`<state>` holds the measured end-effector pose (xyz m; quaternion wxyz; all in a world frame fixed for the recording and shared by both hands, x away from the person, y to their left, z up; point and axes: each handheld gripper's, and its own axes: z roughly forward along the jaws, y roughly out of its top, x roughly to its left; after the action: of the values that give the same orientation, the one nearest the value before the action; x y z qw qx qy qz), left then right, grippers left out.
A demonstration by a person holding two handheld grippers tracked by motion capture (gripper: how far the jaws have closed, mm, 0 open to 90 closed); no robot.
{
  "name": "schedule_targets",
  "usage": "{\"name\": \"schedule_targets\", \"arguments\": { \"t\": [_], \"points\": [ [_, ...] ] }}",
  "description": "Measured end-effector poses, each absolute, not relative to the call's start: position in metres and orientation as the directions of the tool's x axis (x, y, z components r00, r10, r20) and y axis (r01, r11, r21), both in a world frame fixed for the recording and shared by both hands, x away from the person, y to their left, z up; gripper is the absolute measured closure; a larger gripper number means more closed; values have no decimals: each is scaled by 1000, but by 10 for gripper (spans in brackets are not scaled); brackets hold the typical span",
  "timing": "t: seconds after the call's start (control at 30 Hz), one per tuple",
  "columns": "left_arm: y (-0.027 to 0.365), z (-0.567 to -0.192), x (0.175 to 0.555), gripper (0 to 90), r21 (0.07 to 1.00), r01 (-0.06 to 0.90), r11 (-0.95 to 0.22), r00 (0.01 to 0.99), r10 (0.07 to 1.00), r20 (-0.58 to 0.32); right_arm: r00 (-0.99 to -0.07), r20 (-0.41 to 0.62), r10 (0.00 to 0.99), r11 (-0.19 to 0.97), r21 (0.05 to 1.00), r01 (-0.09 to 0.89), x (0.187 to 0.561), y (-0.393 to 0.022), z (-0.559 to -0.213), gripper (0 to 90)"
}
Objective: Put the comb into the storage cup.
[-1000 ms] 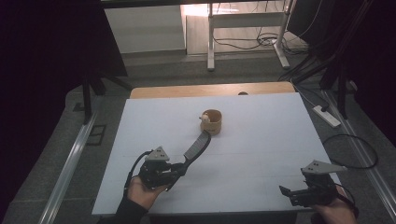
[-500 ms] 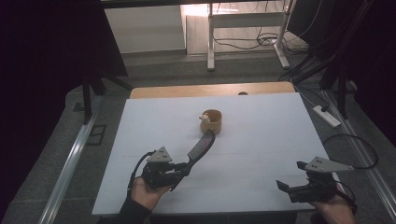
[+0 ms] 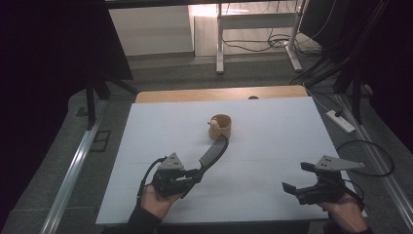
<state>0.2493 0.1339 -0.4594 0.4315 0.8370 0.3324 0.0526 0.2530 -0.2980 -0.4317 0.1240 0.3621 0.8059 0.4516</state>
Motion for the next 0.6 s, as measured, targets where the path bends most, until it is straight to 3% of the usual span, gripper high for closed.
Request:
{"name": "schedule_targets", "arguments": {
  "t": [0.6],
  "points": [
    [127, -458, 253, 719, 766, 498, -407, 778, 600, -186, -716, 246, 653, 266, 811, 521, 274, -274, -420, 0]
  ]
}}
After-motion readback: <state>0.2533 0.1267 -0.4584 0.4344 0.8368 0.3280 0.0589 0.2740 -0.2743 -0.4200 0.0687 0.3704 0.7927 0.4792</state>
